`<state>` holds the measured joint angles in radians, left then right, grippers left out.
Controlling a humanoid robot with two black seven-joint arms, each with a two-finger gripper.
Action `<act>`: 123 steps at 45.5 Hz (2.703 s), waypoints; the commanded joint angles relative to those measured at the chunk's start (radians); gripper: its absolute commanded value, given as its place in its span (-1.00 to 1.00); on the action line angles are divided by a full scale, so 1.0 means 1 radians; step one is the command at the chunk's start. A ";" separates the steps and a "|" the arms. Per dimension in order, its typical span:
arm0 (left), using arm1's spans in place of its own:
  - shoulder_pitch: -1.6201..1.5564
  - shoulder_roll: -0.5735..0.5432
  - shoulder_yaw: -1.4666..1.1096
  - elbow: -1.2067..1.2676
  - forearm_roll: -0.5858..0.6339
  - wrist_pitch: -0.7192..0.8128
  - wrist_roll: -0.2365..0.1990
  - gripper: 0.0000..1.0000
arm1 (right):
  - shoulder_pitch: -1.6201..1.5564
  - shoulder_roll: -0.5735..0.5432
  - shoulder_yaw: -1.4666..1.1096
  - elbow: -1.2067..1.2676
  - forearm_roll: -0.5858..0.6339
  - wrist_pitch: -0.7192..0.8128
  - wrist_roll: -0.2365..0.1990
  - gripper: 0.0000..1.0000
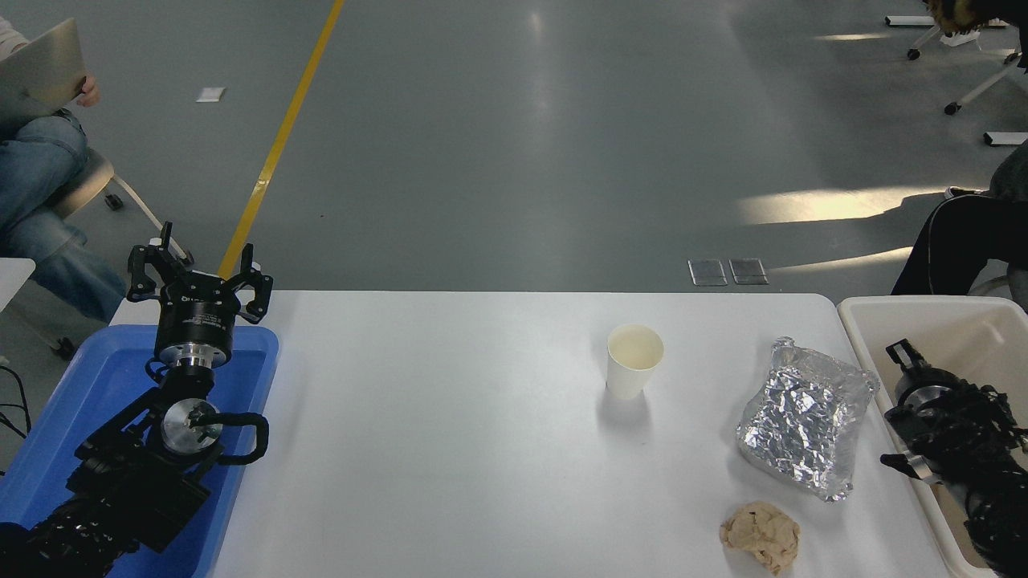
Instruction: Pick up paper cup place in dustbin
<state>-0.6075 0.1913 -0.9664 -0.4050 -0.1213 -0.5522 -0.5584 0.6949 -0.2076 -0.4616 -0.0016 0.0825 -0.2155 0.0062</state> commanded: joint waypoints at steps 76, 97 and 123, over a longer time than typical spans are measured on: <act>0.000 0.000 0.002 0.000 0.002 0.000 0.000 0.98 | 0.877 -0.880 -0.276 1.258 -0.375 0.140 -0.008 1.00; 0.000 -0.001 0.000 0.000 0.002 0.000 0.000 0.98 | 1.474 -0.584 -0.841 1.312 -0.235 0.209 -0.006 1.00; 0.000 -0.001 0.000 0.000 -0.001 0.001 -0.001 0.98 | 1.960 -0.296 -0.933 1.528 -0.041 0.617 -0.003 1.00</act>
<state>-0.6074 0.1908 -0.9664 -0.4050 -0.1208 -0.5506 -0.5584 2.4880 -0.5869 -1.3675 1.4152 0.0060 0.2772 0.0030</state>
